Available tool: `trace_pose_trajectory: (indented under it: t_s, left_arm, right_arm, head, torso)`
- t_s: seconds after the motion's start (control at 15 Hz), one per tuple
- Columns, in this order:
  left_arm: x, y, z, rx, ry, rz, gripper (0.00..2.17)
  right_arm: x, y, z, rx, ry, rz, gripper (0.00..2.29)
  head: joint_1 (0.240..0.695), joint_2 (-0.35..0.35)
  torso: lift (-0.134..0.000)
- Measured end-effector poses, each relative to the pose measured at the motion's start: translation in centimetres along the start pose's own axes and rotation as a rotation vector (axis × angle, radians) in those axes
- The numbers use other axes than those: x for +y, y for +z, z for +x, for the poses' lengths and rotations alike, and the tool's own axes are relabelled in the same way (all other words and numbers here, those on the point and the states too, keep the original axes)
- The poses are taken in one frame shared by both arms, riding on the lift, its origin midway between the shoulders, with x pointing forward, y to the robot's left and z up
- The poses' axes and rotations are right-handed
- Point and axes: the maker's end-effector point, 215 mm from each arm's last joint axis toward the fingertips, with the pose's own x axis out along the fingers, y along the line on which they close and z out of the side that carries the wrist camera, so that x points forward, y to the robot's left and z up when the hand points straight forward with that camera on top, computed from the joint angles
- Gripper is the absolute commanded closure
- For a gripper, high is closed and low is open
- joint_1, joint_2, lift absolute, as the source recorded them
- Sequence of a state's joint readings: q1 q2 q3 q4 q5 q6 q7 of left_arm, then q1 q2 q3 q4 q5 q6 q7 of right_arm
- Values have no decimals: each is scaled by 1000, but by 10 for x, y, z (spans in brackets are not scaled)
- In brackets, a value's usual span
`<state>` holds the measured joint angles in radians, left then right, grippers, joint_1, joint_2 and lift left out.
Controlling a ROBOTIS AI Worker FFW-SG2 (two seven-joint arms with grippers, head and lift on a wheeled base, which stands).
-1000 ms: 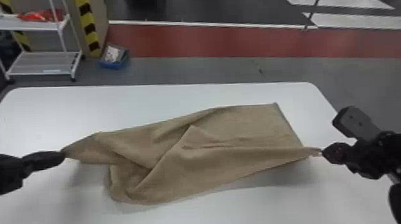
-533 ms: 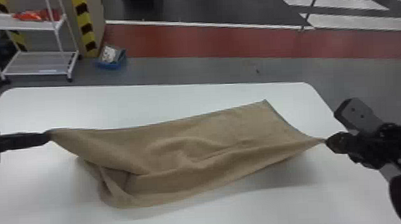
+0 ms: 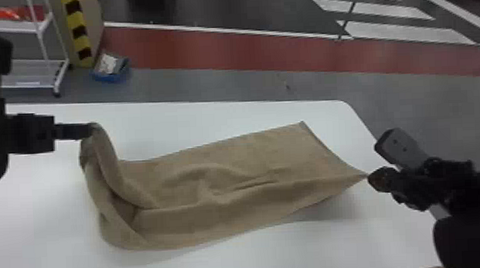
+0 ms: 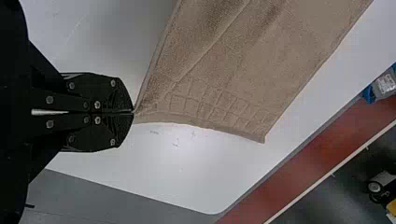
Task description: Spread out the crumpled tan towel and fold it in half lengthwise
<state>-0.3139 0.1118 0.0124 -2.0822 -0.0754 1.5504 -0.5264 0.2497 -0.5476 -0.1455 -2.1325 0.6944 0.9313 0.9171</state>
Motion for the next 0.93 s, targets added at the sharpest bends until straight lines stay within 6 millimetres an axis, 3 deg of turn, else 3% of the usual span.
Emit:
trace_pose_trajectory:
  t_s: [0.07,0.2,0.27,0.4,0.53,0.67,0.8,0.93]
  left_arm:
    - [-14,0,8,12,-11,22,-2]
    - [-25,-22,24,72,-10,61,-2]
    - [-22,-35,29,98,-2,66,29]
    - [9,-60,26,134,44,70,29]
    - [58,-82,3,153,108,59,33]
    - [87,-108,-27,167,126,34,36]
    - [93,-141,-47,196,116,2,36]
    - [74,-171,-55,226,83,-19,66]
  right_arm:
    - [5,-3,-1,2,3,2,1180]
    - [10,-4,-5,0,4,7,1180]
    - [10,-4,-7,-3,3,12,1180]
    - [8,-2,-11,-10,0,30,1180]
    - [7,-2,-14,-11,-1,46,1180]
    - [8,-2,-15,-11,-2,56,1180]
    - [8,-1,-15,-14,-7,68,1177]
    - [9,1,-15,-19,-9,82,1177]
  head:
    - [695,-278]
    - [695,-311]
    - [695,-313]
    - [695,-297]
    - [695,-238]
    - [695,-197]
    - [695,-177]
    - [695,-188]
  torso:
    - [-123]
    - [-123]
    - [-123]
    - [-123]
    - [-123]
    - [-123]
    - [-123]
    - [-123]
